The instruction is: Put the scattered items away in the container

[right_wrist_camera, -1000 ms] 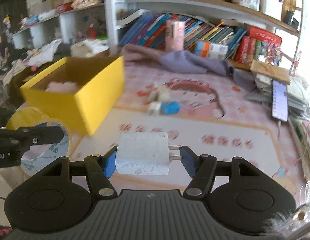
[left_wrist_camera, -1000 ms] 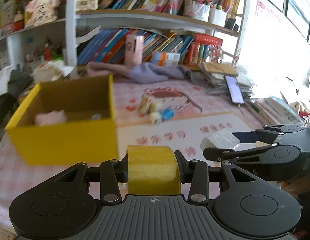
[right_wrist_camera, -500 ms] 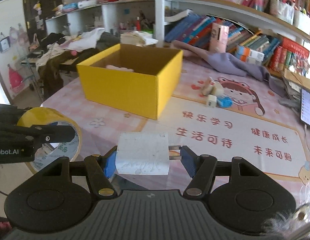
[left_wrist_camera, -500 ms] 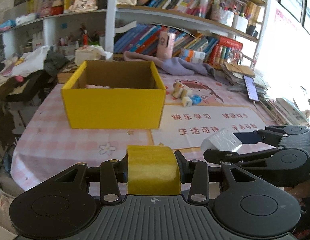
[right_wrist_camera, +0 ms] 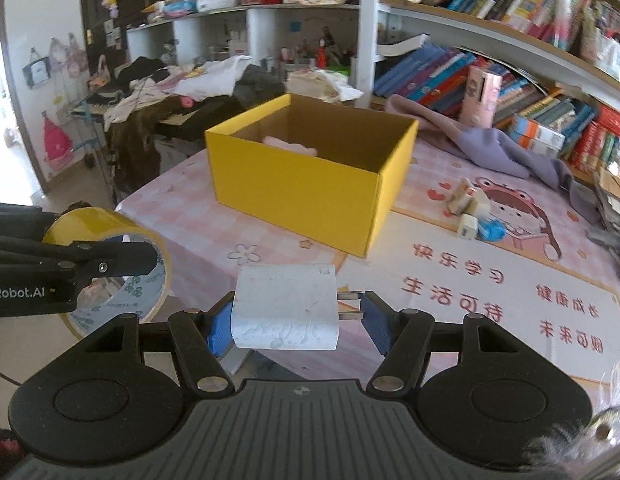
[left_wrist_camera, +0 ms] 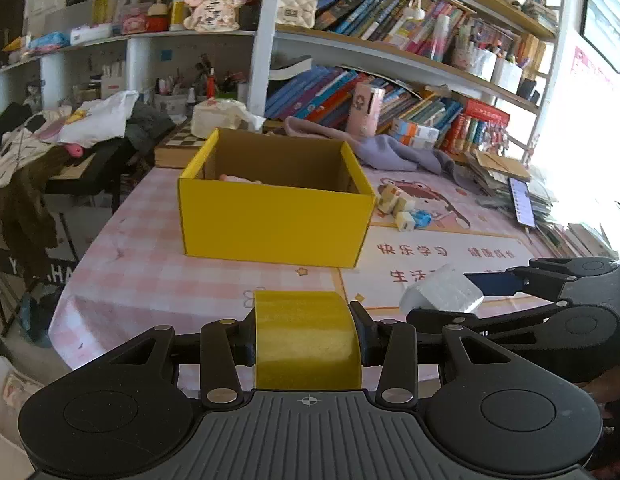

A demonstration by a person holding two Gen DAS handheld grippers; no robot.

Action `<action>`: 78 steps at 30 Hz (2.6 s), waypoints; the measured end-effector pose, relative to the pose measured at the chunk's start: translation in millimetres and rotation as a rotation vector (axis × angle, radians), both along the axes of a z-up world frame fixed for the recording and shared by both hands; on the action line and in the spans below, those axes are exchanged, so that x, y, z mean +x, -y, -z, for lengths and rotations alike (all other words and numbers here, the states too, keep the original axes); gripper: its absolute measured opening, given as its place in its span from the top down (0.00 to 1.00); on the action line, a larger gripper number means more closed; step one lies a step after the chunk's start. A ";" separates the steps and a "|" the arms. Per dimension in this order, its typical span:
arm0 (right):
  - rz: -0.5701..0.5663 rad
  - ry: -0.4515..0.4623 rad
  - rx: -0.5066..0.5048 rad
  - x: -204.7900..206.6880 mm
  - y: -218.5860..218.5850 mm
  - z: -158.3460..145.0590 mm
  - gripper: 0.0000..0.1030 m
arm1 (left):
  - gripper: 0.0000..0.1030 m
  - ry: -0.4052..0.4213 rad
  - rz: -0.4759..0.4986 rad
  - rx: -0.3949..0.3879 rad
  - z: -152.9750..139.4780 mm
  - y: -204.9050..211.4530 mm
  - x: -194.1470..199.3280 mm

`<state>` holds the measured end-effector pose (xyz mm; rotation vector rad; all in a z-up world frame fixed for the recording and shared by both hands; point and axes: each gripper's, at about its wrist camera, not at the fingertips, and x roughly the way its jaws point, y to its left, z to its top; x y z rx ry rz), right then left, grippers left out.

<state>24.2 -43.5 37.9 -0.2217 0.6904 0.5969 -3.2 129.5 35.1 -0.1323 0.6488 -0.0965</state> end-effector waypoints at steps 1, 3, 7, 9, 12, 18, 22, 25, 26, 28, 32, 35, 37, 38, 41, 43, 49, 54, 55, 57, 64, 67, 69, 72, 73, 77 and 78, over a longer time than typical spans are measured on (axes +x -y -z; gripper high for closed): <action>-0.009 -0.002 -0.004 0.7 -2.3 0.0 0.39 | 0.61 0.000 -0.004 -0.002 0.2 -1.3 0.5; -0.027 -0.006 -0.013 2.1 -6.8 0.8 0.39 | 0.61 -0.005 -0.008 -0.007 1.8 -2.6 2.5; -0.047 -0.017 -0.017 8.3 -14.3 4.1 0.39 | 0.61 -0.019 -0.016 -0.006 5.4 -6.4 8.3; -0.053 -0.024 -0.015 14.0 -17.9 5.9 0.39 | 0.61 -0.025 -0.021 -0.004 6.5 -9.1 13.4; -0.067 -0.030 -0.016 22.2 -24.4 8.2 0.39 | 0.61 -0.032 -0.026 0.000 8.6 -13.3 22.4; -0.083 -0.007 -0.009 46.9 -35.0 8.3 0.39 | 0.61 -0.031 -0.035 0.025 9.1 -21.5 48.5; -0.093 0.019 -0.006 67.0 -42.5 5.0 0.39 | 0.61 -0.015 -0.040 0.044 3.0 -25.9 69.2; -0.103 0.053 -0.003 82.5 -48.6 -2.1 0.39 | 0.61 0.019 -0.031 0.064 -6.8 -27.7 86.0; -0.107 0.070 -0.003 86.6 -50.5 -5.1 0.39 | 0.61 0.029 -0.027 0.069 -10.0 -28.2 91.8; -0.117 0.102 0.002 96.1 -54.0 -11.8 0.39 | 0.61 0.051 -0.012 0.080 -16.7 -29.2 105.3; -0.120 0.149 0.010 119.7 -59.6 -23.7 0.39 | 0.61 0.080 0.013 0.116 -26.7 -32.3 134.2; -0.101 0.158 0.012 145.6 -62.3 -28.7 0.39 | 0.61 0.097 0.023 0.122 -33.2 -35.0 155.5; -0.090 0.167 0.003 163.0 -64.5 -29.4 0.39 | 0.61 0.111 0.029 0.131 -36.1 -35.7 171.9; -0.086 0.173 -0.005 172.3 -66.1 -28.8 0.39 | 0.61 0.115 0.033 0.138 -36.4 -35.9 181.2; -0.081 0.180 -0.030 200.2 -72.2 -25.0 0.39 | 0.61 0.098 0.035 0.151 -32.2 -35.9 210.7; -0.085 0.176 -0.043 217.2 -75.8 -22.2 0.39 | 0.61 0.078 0.044 0.149 -28.6 -35.9 228.8; -0.135 0.169 -0.077 253.8 -82.4 -10.1 0.39 | 0.61 0.006 0.111 0.183 -16.3 -31.5 281.5; -0.210 0.137 -0.171 282.0 -98.7 12.5 0.39 | 0.61 -0.096 0.189 0.209 0.9 -27.3 330.4; -0.230 0.126 -0.195 287.8 -103.2 17.1 0.39 | 0.60 -0.123 0.202 0.219 5.9 -26.7 339.7; -0.276 0.115 -0.246 296.8 -112.5 25.2 0.39 | 0.60 -0.176 0.229 0.258 16.9 -23.3 359.4; -0.426 0.107 -0.425 312.2 -145.2 50.3 0.38 | 0.60 -0.251 0.318 0.383 35.8 -4.5 398.2; -0.465 0.097 -0.471 312.8 -153.4 56.7 0.37 | 0.60 -0.272 0.335 0.394 40.3 0.2 405.0; -0.474 0.098 -0.480 313.1 -156.5 58.0 0.37 | 0.59 -0.277 0.337 0.395 43.7 1.8 407.1; -0.470 0.091 -0.486 314.7 -158.0 59.9 0.37 | 0.55 -0.271 0.342 0.388 44.8 3.0 406.8; -0.471 0.095 -0.480 314.2 -157.6 59.2 0.35 | 0.52 -0.270 0.344 0.382 44.4 3.1 407.0; -0.462 0.122 -0.453 310.0 -153.3 52.8 0.26 | 0.26 -0.222 0.343 0.422 38.3 5.6 398.1; -0.458 0.122 -0.439 308.9 -151.3 50.0 0.26 | 0.26 -0.213 0.350 0.429 36.3 6.6 395.0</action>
